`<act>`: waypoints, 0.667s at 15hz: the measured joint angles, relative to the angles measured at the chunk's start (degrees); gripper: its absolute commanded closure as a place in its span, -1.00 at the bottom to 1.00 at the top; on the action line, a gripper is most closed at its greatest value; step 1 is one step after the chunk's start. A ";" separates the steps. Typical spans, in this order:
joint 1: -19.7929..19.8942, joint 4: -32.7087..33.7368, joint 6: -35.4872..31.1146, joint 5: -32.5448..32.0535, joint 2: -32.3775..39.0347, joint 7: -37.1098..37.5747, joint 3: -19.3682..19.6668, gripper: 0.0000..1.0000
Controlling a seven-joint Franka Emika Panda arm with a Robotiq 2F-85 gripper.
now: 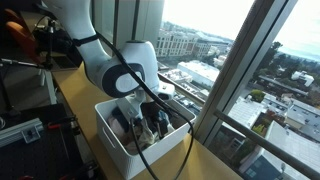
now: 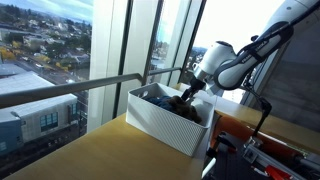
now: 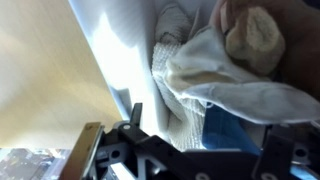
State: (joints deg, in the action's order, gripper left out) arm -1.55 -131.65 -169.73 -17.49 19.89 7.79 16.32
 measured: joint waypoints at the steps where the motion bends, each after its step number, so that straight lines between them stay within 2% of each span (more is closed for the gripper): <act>1: 0.05 -0.03 0.10 0.00 -2.11 -0.30 0.01 -1.00; 7: -0.36 -0.41 2.90 0.13 -13.58 -1.01 -0.79 -1.00; 9: 0.23 -1.82 4.51 3.79 -16.92 -3.28 -3.63 -1.00; 10: 0.01 -3.35 5.18 7.81 -18.72 -6.13 -5.29 -1.00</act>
State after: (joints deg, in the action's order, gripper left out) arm -1.54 -135.00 -164.55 -9.68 1.16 1.66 11.03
